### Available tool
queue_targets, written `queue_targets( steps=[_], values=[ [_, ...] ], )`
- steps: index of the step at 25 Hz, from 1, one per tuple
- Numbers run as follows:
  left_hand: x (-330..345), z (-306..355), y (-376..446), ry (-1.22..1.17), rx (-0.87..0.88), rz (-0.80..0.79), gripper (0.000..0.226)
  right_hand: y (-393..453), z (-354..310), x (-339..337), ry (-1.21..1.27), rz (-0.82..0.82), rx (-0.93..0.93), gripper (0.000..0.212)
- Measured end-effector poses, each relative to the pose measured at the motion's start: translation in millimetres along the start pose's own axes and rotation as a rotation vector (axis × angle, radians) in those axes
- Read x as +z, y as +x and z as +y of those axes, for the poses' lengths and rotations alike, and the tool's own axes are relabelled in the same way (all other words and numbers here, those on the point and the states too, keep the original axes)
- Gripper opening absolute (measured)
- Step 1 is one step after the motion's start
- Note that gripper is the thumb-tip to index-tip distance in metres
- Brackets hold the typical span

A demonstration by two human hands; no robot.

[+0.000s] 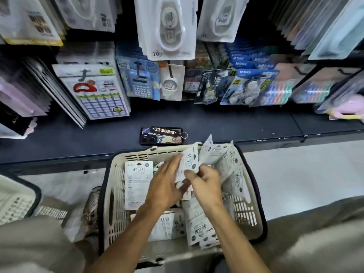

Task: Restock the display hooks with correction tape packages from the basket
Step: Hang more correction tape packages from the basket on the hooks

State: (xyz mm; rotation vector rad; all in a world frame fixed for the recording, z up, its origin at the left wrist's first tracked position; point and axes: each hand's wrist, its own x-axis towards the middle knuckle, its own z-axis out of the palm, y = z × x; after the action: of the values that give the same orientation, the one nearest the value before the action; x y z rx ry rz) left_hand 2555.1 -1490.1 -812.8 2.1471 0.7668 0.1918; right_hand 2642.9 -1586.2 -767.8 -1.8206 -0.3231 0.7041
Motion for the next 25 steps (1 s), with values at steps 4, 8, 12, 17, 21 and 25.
queue_targets(
  steps=[4, 8, 12, 17, 21, 25],
  values=[
    [-5, 3, 4, -0.54, -0.21, -0.019, 0.041, 6, -7, -21, 0.333, -0.07, -0.046, 0.016],
    [-18, -2, 4, -0.734, -0.336, -0.084, 0.047, 12, 17, -32, 0.296, -0.025, 0.212, 0.039],
    [-21, -8, 0, -1.013, -0.483, -0.395, 0.052, 9, 23, -21, 0.5, -0.124, 0.291, 0.041],
    [-11, -22, -18, -1.017, -0.664, -0.434, 0.054, 6, 33, -27, 0.096, -0.556, 0.313, 0.066],
    [-14, -43, -14, -0.905, -0.816, -0.163, 0.06, 14, 46, -58, -0.829, -0.557, 0.178, 0.073],
    [-16, -54, -18, -0.788, -0.811, -0.21, 0.065, 8, 68, -64, -1.227, -0.875, -0.036, 0.045]
  ],
)
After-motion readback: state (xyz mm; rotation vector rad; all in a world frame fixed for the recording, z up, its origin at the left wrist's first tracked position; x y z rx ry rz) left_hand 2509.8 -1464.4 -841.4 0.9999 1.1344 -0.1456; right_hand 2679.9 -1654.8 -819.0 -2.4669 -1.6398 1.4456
